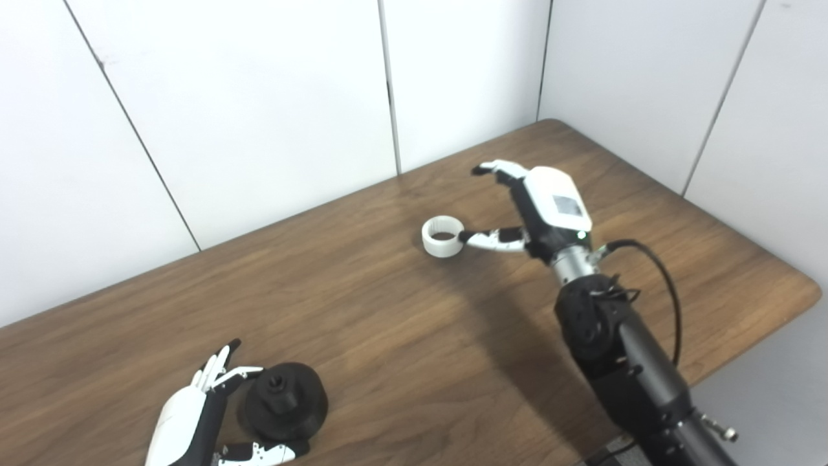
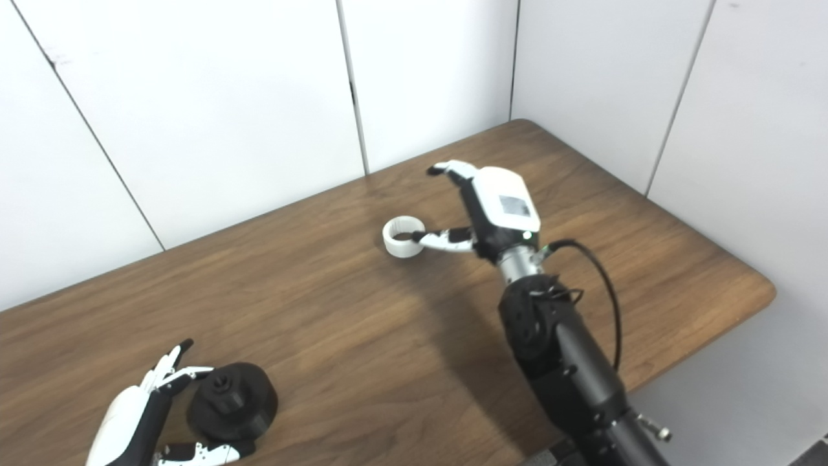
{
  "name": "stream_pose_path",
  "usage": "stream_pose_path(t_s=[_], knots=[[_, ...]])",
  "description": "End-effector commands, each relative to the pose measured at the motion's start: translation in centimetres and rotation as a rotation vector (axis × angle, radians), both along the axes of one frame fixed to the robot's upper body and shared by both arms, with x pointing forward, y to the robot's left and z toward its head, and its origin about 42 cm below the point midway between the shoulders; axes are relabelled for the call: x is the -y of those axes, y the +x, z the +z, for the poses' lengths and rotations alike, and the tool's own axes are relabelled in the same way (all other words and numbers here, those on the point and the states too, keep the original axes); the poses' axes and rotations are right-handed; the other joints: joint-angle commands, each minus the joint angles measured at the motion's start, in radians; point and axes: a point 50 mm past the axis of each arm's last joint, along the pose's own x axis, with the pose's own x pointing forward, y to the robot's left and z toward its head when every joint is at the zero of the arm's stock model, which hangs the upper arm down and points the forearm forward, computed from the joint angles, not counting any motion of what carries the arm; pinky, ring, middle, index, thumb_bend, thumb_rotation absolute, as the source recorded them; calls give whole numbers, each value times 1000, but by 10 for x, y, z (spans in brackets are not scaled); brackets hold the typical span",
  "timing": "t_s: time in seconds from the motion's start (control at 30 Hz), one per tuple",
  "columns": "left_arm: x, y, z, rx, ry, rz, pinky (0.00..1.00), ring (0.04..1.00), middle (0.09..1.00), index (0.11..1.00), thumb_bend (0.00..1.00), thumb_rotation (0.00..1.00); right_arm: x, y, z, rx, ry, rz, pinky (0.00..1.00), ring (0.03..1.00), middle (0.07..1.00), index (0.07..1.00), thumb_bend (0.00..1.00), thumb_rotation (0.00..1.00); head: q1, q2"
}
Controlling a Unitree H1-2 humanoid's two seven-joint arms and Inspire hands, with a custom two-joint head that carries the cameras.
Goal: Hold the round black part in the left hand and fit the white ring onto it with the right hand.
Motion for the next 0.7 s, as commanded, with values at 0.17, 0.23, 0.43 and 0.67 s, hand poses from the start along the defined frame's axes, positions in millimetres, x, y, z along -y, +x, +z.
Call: stream_pose_path(t_s=[0.17, 0.23, 0.43, 0.67], knots=[[-9, 11, 10, 34, 33, 8, 1000, 1000, 1000, 639, 968, 312, 10, 31, 37, -9, -51, -58, 676, 838, 912, 802, 786, 422, 7, 4], [-9, 11, 10, 38, 37, 8, 1000, 1000, 1000, 640, 965, 309, 10, 40, 39, -44, -66, -49, 691, 851, 921, 817, 816, 458, 11, 5], [-7, 10, 12, 36, 30, 12, 1000, 1000, 1000, 637, 973, 306, 6, 70, 43, -189, -117, 3, 767, 908, 963, 865, 956, 608, 35, 9], [-3, 9, 15, 41, 28, 10, 1000, 1000, 1000, 635, 967, 297, -1, 91, 32, -352, -130, 65, 826, 979, 997, 916, 1000, 694, 55, 17]])
